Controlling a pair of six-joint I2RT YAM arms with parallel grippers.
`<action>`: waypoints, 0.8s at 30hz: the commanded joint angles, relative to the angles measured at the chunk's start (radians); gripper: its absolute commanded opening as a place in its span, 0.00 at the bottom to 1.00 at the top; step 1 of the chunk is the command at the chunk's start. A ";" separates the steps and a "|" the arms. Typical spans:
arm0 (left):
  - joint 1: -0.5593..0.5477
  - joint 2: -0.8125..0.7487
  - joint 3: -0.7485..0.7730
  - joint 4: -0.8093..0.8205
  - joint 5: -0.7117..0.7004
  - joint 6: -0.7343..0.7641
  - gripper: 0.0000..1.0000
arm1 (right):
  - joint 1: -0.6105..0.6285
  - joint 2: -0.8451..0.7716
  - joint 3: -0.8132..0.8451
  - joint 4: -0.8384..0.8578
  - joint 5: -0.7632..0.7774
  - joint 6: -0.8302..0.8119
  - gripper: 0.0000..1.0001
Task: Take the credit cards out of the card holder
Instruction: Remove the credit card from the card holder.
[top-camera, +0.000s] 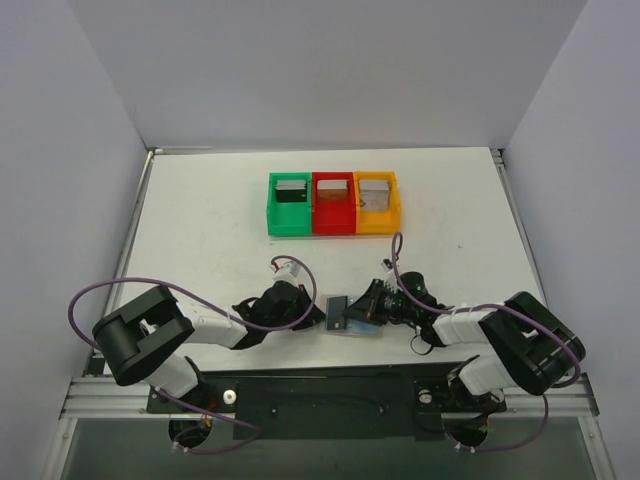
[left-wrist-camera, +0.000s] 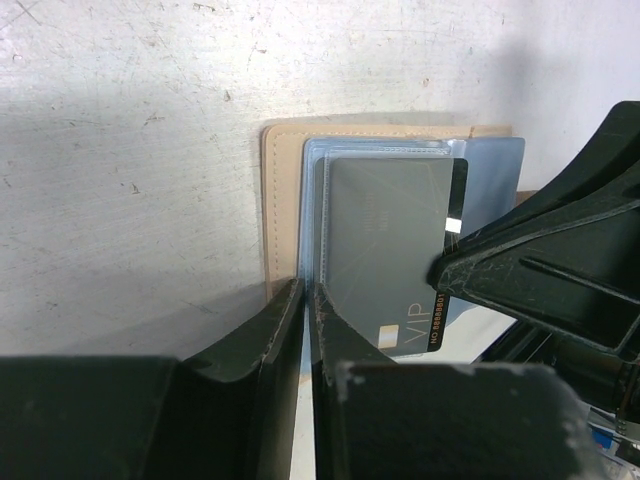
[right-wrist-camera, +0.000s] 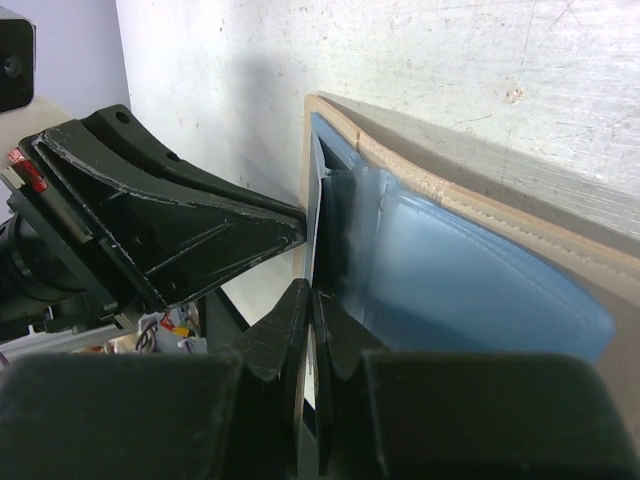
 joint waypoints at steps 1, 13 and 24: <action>-0.016 0.042 -0.028 -0.182 -0.033 0.035 0.17 | -0.012 -0.067 -0.004 -0.021 -0.007 -0.033 0.00; -0.015 0.044 -0.031 -0.181 -0.037 0.030 0.12 | -0.012 -0.104 -0.004 -0.092 -0.009 -0.065 0.00; -0.014 0.047 -0.028 -0.179 -0.035 0.028 0.09 | -0.014 -0.107 -0.006 -0.095 -0.007 -0.064 0.06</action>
